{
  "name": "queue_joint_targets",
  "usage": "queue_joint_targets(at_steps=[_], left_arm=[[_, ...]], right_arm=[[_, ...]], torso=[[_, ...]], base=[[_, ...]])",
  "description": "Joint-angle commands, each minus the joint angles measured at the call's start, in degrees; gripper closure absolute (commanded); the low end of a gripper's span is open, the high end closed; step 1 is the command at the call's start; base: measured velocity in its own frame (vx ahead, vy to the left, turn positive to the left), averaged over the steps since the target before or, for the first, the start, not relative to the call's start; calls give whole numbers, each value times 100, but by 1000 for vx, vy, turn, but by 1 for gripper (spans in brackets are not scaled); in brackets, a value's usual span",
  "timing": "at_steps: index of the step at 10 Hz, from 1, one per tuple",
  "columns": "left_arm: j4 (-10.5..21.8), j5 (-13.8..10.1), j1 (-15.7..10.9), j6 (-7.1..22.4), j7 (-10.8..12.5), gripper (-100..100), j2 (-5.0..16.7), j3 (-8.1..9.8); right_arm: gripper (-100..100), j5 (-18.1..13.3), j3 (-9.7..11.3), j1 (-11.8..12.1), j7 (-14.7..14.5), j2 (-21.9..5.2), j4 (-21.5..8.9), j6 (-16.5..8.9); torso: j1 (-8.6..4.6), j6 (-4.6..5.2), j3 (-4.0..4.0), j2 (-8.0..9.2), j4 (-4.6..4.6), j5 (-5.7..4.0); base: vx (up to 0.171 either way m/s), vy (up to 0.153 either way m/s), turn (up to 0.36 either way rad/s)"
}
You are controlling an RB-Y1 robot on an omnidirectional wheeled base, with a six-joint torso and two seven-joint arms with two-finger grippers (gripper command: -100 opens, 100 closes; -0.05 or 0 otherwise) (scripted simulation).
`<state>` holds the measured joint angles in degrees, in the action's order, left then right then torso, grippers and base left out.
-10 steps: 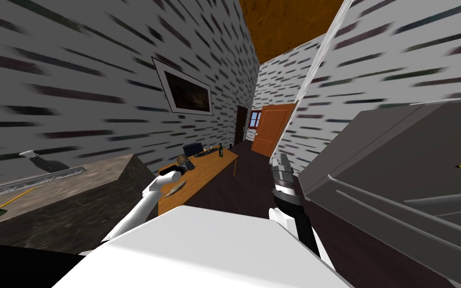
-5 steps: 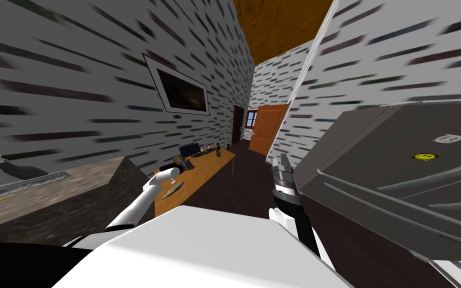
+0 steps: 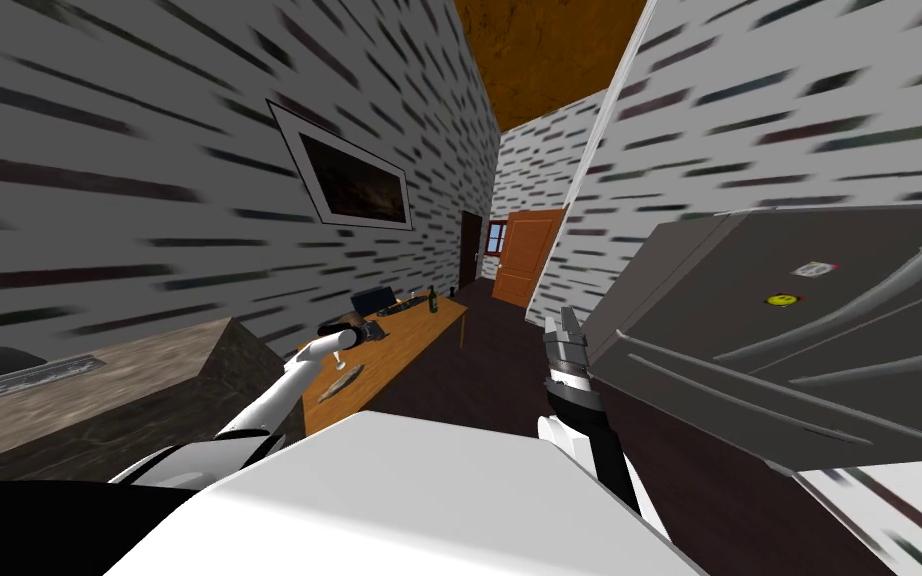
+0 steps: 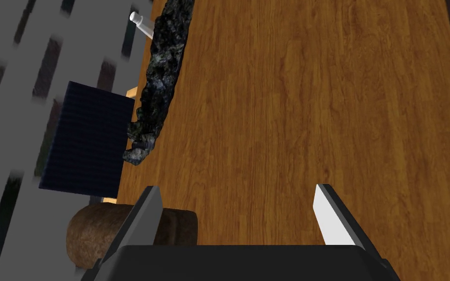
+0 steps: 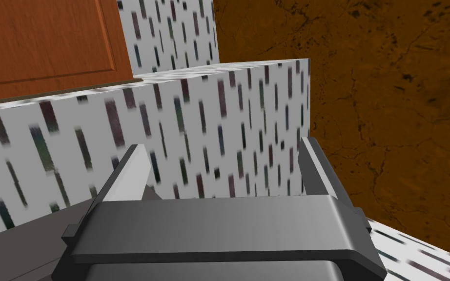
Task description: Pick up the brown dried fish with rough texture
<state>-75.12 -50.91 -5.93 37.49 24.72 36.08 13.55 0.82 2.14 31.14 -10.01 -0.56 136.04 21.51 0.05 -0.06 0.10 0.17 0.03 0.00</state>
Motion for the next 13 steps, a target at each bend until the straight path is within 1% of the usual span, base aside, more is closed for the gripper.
queue_joint_targets(at_steps=[1,2,3,5,6,7,8,9,10,12,13], left_arm=[[258,-93,-71,90,-9,-100,81,-22],[451,-252,-177,218,-33,-100,212,-81],[564,-252,-177,218,-33,-100,212,-81],[1043,-529,-329,440,-100,-100,427,-233],[1169,-529,-329,440,-100,-100,427,-233],[1385,-644,-372,534,-141,-100,507,-322],[1464,-644,-372,534,-141,-100,507,-322],[1643,-743,-391,617,-185,-100,566,-419],[1754,-743,-391,617,-185,-100,566,-419],[2171,-891,-350,754,-274,-100,613,-630],[2305,-891,-350,754,-274,-100,613,-630]], right_arm=[[0,0,0,0,0,0,0,0],[0,0,0,1,0,0,0,0],[0,0,0,0,0,0,0,0],[0,0,0,0,0,0,0,0],[0,0,0,0,0,0,0,0],[0,0,-1,1,0,0,0,0],[0,0,-1,0,0,0,0,0],[0,0,-1,1,0,0,0,0],[0,0,-1,1,0,0,0,0],[0,0,-1,1,0,0,0,0],[0,0,-1,1,0,-1,0,0]], torso=[[0,0,0,0,0,0],[0,-4,-1,-1,-1,1],[-1,-1,0,1,0,0],[5,-2,0,1,0,2],[8,-2,2,4,0,3],[10,-5,3,4,1,3],[12,-4,1,2,0,4],[11,-5,-1,-2,-1,4],[16,-4,-2,-3,-1,4],[18,-4,-3,-5,-2,6],[33,-5,-4,-8,-2,8]], base=[[-29,12,-51],[-39,7,-85],[-31,12,-43],[-44,29,-92],[-43,34,-41],[-36,40,-36],[-22,35,-33],[-26,52,-45],[-18,45,-36],[-14,78,-53],[-3,86,-18]])
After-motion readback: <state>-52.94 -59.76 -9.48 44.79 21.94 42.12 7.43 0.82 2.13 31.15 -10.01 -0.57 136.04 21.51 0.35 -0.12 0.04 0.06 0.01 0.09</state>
